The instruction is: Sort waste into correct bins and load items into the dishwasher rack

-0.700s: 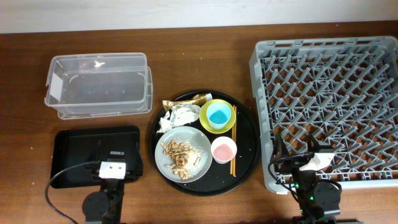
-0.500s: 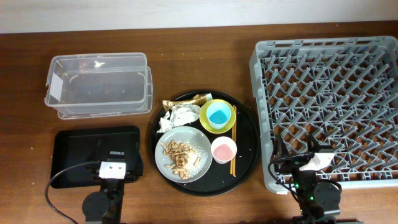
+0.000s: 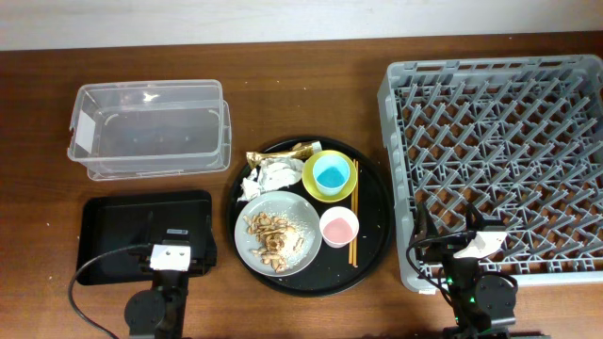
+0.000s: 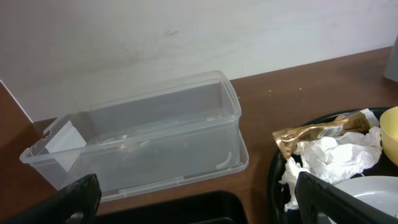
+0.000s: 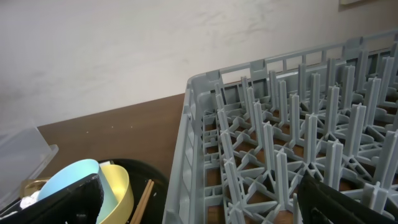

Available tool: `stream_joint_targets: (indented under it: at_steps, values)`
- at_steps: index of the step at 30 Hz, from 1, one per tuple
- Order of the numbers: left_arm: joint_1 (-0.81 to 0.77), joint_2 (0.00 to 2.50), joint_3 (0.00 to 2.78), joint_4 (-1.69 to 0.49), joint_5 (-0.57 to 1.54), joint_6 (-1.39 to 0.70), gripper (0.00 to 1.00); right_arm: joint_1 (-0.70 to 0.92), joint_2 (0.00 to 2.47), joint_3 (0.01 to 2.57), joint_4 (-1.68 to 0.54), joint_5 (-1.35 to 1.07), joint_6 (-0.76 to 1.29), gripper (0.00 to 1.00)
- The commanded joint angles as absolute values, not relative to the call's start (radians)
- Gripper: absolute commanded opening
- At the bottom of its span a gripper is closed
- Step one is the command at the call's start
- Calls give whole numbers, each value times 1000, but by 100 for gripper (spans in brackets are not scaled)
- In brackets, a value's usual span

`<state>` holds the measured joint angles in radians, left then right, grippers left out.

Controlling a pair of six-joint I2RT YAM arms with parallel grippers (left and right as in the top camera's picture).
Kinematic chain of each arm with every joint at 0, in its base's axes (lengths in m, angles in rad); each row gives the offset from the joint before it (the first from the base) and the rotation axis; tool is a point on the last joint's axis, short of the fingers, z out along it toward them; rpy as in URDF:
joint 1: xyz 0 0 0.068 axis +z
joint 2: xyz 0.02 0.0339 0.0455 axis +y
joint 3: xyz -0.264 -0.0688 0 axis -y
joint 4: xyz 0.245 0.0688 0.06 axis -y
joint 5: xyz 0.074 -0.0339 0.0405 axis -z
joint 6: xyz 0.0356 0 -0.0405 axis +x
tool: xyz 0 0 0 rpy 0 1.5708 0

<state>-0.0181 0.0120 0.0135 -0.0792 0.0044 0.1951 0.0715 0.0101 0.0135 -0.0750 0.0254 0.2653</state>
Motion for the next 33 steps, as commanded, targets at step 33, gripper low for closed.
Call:
stream_joint_targets:
  at_steps: [33]
  values:
    - [-14, 100, 308, -126, 615, -197, 99, 65, 4, 6, -79, 34, 266, 98]
